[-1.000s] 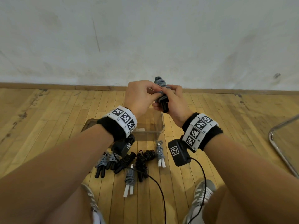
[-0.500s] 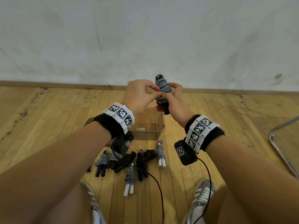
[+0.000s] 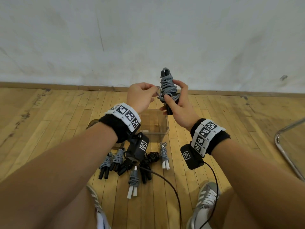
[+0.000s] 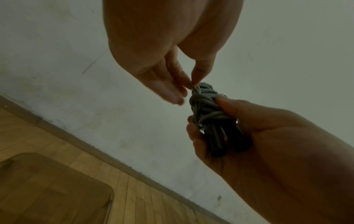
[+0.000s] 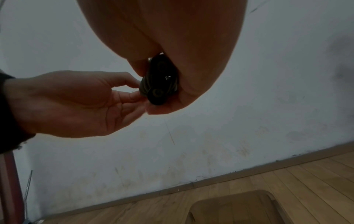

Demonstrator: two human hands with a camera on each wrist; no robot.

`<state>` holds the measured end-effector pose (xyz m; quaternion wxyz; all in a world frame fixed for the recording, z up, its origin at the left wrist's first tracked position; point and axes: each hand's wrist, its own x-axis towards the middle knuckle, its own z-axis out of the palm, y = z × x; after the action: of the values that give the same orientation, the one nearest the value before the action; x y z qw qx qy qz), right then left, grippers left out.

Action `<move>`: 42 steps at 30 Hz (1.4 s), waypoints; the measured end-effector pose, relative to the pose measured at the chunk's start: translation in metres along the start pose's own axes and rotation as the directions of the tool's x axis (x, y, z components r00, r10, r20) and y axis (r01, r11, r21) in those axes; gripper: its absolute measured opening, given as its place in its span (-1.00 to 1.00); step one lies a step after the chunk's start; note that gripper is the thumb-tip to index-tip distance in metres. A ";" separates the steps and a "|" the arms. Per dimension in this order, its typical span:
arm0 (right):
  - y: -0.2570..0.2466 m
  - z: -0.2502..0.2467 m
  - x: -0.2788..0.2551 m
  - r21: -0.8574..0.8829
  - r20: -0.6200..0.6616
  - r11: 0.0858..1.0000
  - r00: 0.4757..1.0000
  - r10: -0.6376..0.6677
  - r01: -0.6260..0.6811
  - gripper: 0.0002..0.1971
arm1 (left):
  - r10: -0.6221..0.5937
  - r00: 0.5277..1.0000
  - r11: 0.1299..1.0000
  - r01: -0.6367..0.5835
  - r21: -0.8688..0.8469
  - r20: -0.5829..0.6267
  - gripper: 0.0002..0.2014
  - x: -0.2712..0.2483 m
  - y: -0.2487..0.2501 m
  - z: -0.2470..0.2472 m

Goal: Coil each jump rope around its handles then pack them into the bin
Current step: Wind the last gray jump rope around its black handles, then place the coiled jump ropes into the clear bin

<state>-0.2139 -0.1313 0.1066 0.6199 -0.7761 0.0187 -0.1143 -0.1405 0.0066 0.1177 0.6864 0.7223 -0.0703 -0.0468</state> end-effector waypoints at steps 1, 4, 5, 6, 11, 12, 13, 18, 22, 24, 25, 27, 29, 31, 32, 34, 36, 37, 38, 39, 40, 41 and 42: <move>0.001 -0.001 -0.001 -0.008 0.006 1.000 1.000 -0.001 0.001 -0.48 | -0.008 0.999 1.000 0.007 0.013 0.035 -0.90 0.000 0.000 0.000; 0.004 -0.003 -0.003 -0.035 0.004 0.999 1.000 -0.009 0.009 -0.45 | -0.070 0.979 0.992 0.088 -0.087 0.193 -0.76 -0.007 0.002 0.003; 0.005 -0.003 -0.003 -0.055 -0.010 0.998 1.000 -0.024 0.023 -0.43 | -0.069 0.973 0.991 0.091 -0.094 0.220 -0.74 -0.009 0.002 0.003; 0.007 -0.003 -0.004 -0.079 -0.031 0.996 0.999 -0.042 0.040 -0.41 | -0.064 0.974 0.993 0.084 -0.080 0.218 -0.75 -0.010 0.002 0.003; 0.020 -0.002 -0.009 -0.165 -0.146 0.986 0.989 -0.036 0.011 -0.39 | -0.087 0.980 0.995 0.094 -0.027 0.177 -0.76 -0.011 -0.013 0.003; 0.023 -0.003 -0.010 -0.186 -0.140 0.983 0.990 -0.017 -0.009 -0.39 | -0.081 0.981 0.996 0.085 -0.014 0.176 -0.76 -0.011 -0.016 0.003; 0.025 -0.005 -0.010 -0.215 -0.124 0.976 0.992 0.009 -0.036 -0.37 | -0.074 0.981 0.997 0.076 -0.003 0.182 -0.76 -0.012 -0.018 0.002; 0.046 -0.008 -0.010 -0.266 -0.142 0.943 0.976 0.167 -0.200 -0.31 | -0.126 0.967 0.990 0.107 0.092 0.222 -0.75 -0.012 -0.040 0.008; 0.092 0.000 -0.017 -0.300 -0.218 0.906 0.946 0.241 -0.300 -0.36 | -0.127 0.970 0.964 0.071 0.255 0.208 -0.75 -0.013 -0.089 0.027; 0.122 0.000 -0.022 -0.298 -0.227 0.880 0.923 0.310 -0.369 -0.37 | -0.139 0.965 0.950 0.068 0.303 0.222 -0.75 -0.013 -0.120 0.035; 0.135 0.000 -0.024 -0.298 -0.226 0.862 0.908 0.353 -0.409 -0.37 | -0.153 0.962 0.944 0.075 0.321 0.225 -0.75 -0.013 -0.135 0.039; 0.161 -0.001 -0.028 -0.308 -0.229 0.822 0.876 0.425 -0.479 -0.37 | -0.188 0.957 0.932 0.102 0.348 0.222 -0.74 -0.013 -0.161 0.048; 0.187 -0.004 -0.032 -0.308 -0.243 0.787 0.844 0.479 -0.535 -0.36 | -0.237 0.946 0.914 0.141 0.379 0.220 -0.77 -0.011 -0.186 0.059; 0.211 -0.007 -0.035 -0.309 -0.255 0.749 0.810 0.529 -0.586 -0.33 | -0.302 0.928 0.879 0.182 0.442 0.220 -0.77 -0.010 -0.209 0.068; 0.222 -0.009 -0.037 -0.317 -0.260 0.725 0.791 0.553 -0.611 -0.32 | -0.331 0.918 0.848 0.186 0.497 0.220 -0.76 -0.010 -0.221 0.073; 0.243 -0.015 -0.041 -0.332 -0.276 0.681 0.757 0.592 -0.653 -0.32 | -0.387 0.900 0.757 0.186 0.626 0.201 -0.76 -0.008 -0.245 0.083; 0.266 -0.019 -0.044 -0.334 -0.286 0.639 0.720 0.632 -0.693 -0.33 | -0.482 0.858 0.657 0.220 0.721 0.178 -0.70 -0.007 -0.270 0.092; 0.277 -0.021 -0.044 -0.332 -0.292 0.614 0.697 0.655 -0.716 -0.33 | -0.531 0.832 0.609 0.241 0.756 0.162 -0.65 -0.005 -0.283 0.096; 0.288 -0.023 -0.044 -0.331 -0.298 0.584 0.669 0.680 -0.741 -0.33 | -0.567 0.809 0.570 0.248 0.784 0.157 -0.61 -0.004 -0.296 0.100; 0.298 -0.024 -0.044 -0.335 -0.303 0.552 0.642 0.704 -0.764 -0.33 | -0.595 0.787 0.542 0.243 0.805 0.163 -0.60 -0.003 -0.308 0.104; 0.307 -0.026 -0.043 -0.343 -0.303 0.524 0.620 0.723 -0.779 -0.33 | -0.607 0.775 0.525 0.224 0.821 0.177 -0.61 -0.001 -0.318 0.107; 0.315 -0.027 -0.042 -0.356 -0.302 0.504 0.607 0.735 -0.787 -0.32 | -0.615 0.765 0.508 0.200 0.838 0.190 -0.63 0.000 -0.326 0.110; 0.321 -0.028 -0.042 -0.372 -0.301 0.490 0.602 0.739 -0.788 -0.32 | -0.614 0.763 0.496 0.173 0.851 0.203 -0.65 0.001 -0.331 0.113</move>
<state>-0.2243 -0.2250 -0.2047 0.3964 -0.8045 0.4190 0.1416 -0.1456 -0.0889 -0.2191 0.2202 0.9067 -0.0784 -0.3510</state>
